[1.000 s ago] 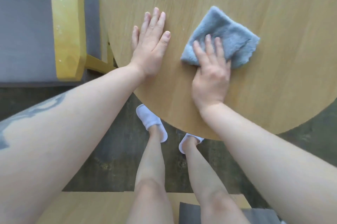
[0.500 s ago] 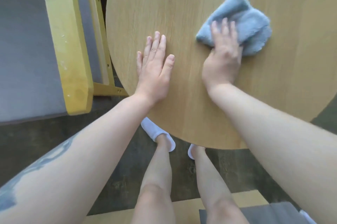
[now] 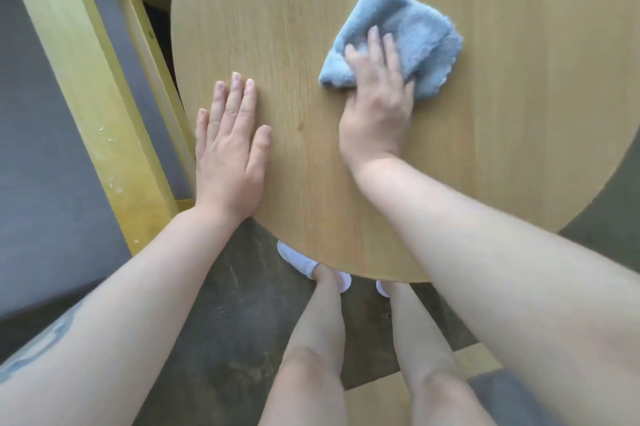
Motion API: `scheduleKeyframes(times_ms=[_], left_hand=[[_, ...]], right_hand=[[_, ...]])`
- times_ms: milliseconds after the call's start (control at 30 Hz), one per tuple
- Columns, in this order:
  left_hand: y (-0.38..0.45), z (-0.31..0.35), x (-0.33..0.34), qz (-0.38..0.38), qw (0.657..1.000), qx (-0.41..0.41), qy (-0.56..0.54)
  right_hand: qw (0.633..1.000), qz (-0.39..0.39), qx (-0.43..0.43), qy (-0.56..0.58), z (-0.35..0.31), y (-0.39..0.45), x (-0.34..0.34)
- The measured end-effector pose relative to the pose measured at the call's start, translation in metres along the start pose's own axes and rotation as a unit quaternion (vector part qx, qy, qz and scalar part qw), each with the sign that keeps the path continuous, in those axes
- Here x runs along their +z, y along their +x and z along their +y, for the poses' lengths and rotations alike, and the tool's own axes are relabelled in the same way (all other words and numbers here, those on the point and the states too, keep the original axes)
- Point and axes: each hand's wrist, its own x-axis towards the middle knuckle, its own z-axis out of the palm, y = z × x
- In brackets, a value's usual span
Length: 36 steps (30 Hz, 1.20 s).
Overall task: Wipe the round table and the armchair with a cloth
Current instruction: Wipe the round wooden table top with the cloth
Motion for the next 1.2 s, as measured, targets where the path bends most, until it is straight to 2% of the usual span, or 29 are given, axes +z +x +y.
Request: scheduleKeyframes(times_ms=[67, 133, 200, 267, 333, 400, 433, 467, 500, 567, 633, 700, 767, 867, 933, 967, 1000, 1067, 1133, 1200], left_hand=[[0.007, 0.003, 0.002, 0.033, 0.998, -0.026, -0.038], [0.011, 0.005, 0.003, 0.047, 0.998, -0.036, -0.037], [0.013, 0.007, 0.004, 0.045, 0.998, -0.038, -0.026], [0.01, 0.008, 0.005, 0.037, 0.998, -0.045, -0.029], [0.01, 0.01, 0.006, 0.043, 0.998, -0.049, -0.018], [0.01, 0.012, 0.009, 0.048, 0.997, -0.055, 0.0], [0.011, 0.013, 0.009, 0.05, 0.997, -0.06, 0.004], [0.01, 0.014, 0.009, 0.05, 0.997, -0.062, 0.005], [0.009, 0.014, 0.009, 0.05, 0.997, -0.062, 0.006], [0.01, 0.012, 0.009, 0.05, 0.997, -0.059, 0.006], [0.01, 0.011, 0.008, 0.051, 0.997, -0.055, 0.003], [0.011, 0.014, 0.007, 0.053, 0.997, -0.057, -0.006], [0.01, 0.018, 0.008, 0.057, 0.996, -0.065, -0.014], [0.012, 0.032, 0.015, 0.078, 0.995, -0.065, -0.014], [0.017, 0.05, 0.026, 0.079, 0.995, -0.056, -0.012], [0.02, 0.06, 0.031, 0.075, 0.996, -0.05, -0.01], [0.022, 0.07, 0.037, 0.072, 0.996, -0.044, -0.007], [0.029, 0.087, 0.047, 0.069, 0.997, -0.03, 0.004], [0.033, 0.101, 0.055, 0.067, 0.997, -0.032, 0.019], [0.031, 0.114, 0.061, 0.065, 0.997, -0.042, 0.029]], right_hand=[[0.993, -0.041, -0.106, 0.024, -0.029, -0.054, 0.015], [0.969, -0.112, -0.218, 0.041, -0.036, -0.103, 0.0], [0.955, -0.16, -0.244, 0.051, -0.013, -0.116, -0.034], [0.978, -0.119, -0.169, 0.039, 0.025, -0.09, -0.068], [0.999, -0.026, -0.019, 0.018, 0.062, -0.037, -0.086], [0.993, 0.04, 0.109, -0.021, 0.073, 0.016, -0.073], [0.987, 0.044, 0.148, -0.042, 0.062, 0.027, -0.056], [0.987, 0.037, 0.15, -0.053, 0.047, 0.028, -0.035], [0.991, 0.031, 0.113, -0.058, 0.029, 0.019, -0.016], [0.999, 0.001, -0.04, -0.035, 0.0, -0.028, 0.006], [0.982, -0.099, -0.163, -0.009, -0.012, -0.086, -0.008], [0.962, -0.169, -0.215, -0.001, 0.006, -0.119, -0.04], [0.974, -0.149, -0.172, -0.018, 0.047, -0.115, -0.071], [0.995, -0.044, 0.008, -0.091, 0.108, -0.052, -0.092], [0.985, -0.027, 0.098, -0.137, 0.113, -0.018, -0.08], [0.982, -0.036, 0.109, -0.15, 0.106, -0.013, -0.069], [0.983, -0.052, 0.089, -0.153, 0.097, -0.017, -0.059], [0.984, -0.104, -0.033, -0.14, 0.086, -0.048, -0.05], [0.963, -0.156, -0.185, -0.116, 0.096, -0.088, -0.068], [0.938, -0.193, -0.261, -0.119, 0.135, -0.112, -0.097]])
